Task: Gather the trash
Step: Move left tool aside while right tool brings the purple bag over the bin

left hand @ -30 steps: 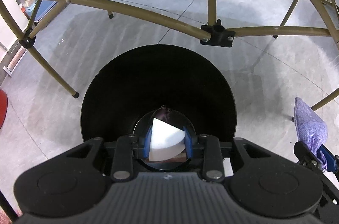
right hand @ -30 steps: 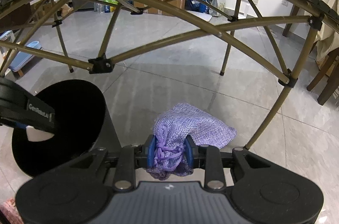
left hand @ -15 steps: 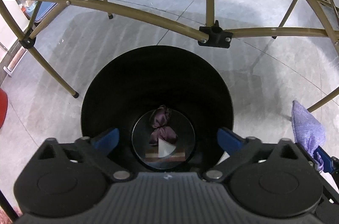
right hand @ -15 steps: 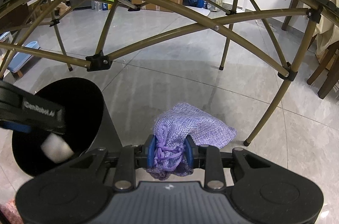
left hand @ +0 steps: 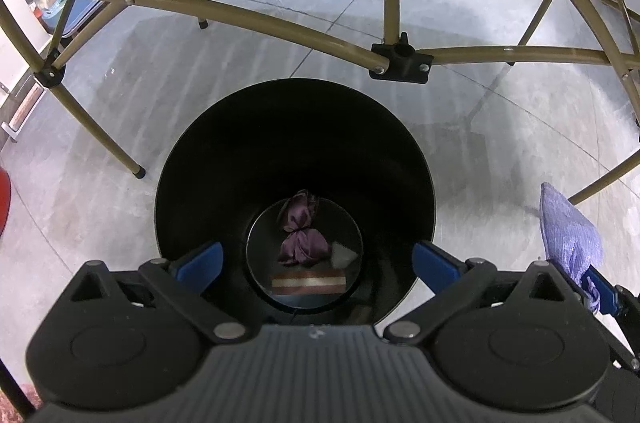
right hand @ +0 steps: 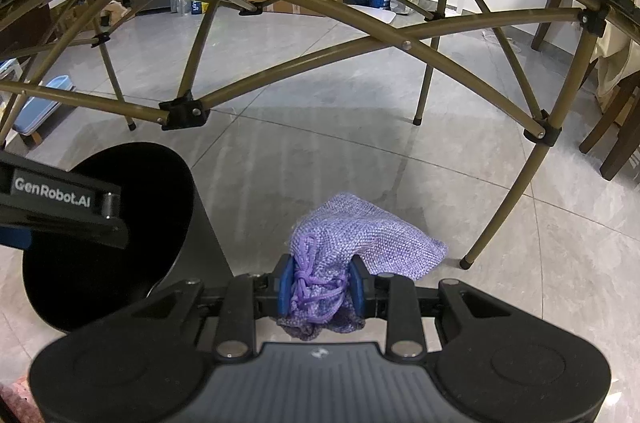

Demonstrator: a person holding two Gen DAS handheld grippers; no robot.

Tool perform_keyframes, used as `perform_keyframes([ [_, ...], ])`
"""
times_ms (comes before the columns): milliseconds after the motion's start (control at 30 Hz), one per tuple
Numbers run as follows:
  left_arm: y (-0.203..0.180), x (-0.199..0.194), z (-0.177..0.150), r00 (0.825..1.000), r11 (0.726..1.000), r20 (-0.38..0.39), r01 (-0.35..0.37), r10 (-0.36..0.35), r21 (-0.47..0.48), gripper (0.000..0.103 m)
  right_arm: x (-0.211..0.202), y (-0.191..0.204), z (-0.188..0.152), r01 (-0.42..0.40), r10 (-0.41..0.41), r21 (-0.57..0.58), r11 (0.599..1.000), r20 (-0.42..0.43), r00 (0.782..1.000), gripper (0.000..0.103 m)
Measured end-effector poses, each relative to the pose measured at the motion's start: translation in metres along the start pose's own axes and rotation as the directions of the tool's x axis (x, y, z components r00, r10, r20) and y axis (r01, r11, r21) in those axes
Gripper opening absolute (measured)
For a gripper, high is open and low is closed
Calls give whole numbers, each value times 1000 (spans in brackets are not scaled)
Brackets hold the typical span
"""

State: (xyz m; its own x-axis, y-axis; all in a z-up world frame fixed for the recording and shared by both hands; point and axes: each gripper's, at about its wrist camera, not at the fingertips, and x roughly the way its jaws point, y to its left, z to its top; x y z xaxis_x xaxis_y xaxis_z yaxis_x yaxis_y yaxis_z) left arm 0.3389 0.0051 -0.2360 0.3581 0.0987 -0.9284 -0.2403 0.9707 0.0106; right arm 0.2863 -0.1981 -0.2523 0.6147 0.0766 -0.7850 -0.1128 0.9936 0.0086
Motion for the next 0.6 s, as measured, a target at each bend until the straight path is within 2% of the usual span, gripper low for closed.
perform_keyframes([
  [300, 11, -12, 1, 999, 1000, 32, -11, 11, 4, 103, -7, 3, 3, -20, 20, 3, 1000, 7, 1000, 28],
  [600, 38, -31, 1, 996, 999, 79, -34, 34, -11, 103, -17, 9, 9, -54, 54, 4, 999, 29, 998, 28],
])
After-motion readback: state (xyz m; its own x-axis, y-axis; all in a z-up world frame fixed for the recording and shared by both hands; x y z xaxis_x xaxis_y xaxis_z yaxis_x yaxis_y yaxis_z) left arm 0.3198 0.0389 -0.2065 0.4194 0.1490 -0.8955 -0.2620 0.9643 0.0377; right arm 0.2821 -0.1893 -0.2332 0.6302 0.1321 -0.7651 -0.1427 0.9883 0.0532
